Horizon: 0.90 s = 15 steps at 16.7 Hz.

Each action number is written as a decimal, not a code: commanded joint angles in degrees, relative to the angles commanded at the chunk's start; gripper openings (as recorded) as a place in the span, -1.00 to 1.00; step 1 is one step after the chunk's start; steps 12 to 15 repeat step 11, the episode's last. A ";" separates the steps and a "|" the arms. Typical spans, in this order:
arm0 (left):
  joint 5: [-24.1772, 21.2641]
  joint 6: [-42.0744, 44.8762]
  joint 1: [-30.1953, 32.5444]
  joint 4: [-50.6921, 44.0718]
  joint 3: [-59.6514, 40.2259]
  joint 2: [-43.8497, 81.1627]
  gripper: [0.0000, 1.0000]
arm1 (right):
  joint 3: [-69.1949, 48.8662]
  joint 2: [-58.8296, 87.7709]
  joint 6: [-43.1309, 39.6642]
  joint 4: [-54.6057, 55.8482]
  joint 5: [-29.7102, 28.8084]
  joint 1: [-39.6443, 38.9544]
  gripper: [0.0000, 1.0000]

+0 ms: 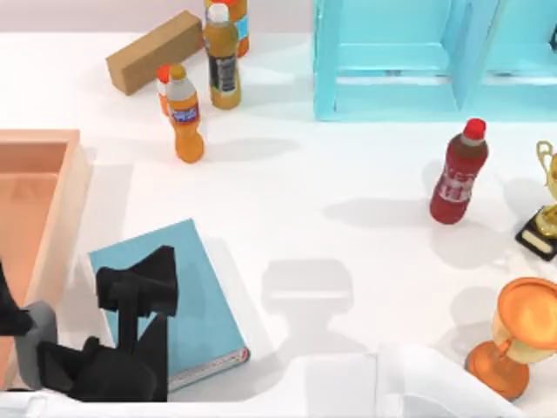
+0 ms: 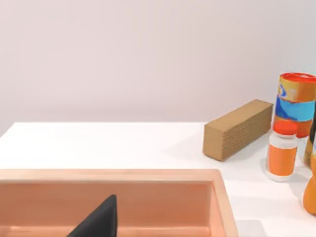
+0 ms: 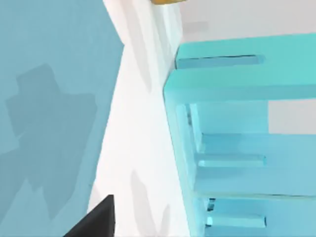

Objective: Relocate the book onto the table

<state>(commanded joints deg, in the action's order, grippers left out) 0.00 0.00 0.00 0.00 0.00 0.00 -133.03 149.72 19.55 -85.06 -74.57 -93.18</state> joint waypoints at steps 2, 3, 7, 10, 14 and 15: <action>0.00 0.00 0.00 0.00 0.00 0.00 1.00 | -4.48 2.32 7.74 -10.85 0.46 -1.08 1.00; 0.00 0.00 0.00 0.00 0.00 0.00 1.00 | -6.48 3.27 11.07 -15.40 0.73 -1.17 1.00; 0.00 0.00 0.00 0.00 0.00 0.00 1.00 | -12.31 5.64 19.83 -27.60 1.70 0.22 1.00; 0.00 0.00 0.00 0.00 0.00 0.00 1.00 | -13.69 6.04 22.00 -30.33 1.99 1.07 1.00; 0.00 0.00 0.00 0.00 0.00 0.00 1.00 | -13.69 6.04 22.00 -30.33 1.99 1.07 1.00; 0.00 0.00 0.00 0.00 0.00 0.00 1.00 | -13.69 6.04 22.00 -30.33 1.99 1.07 1.00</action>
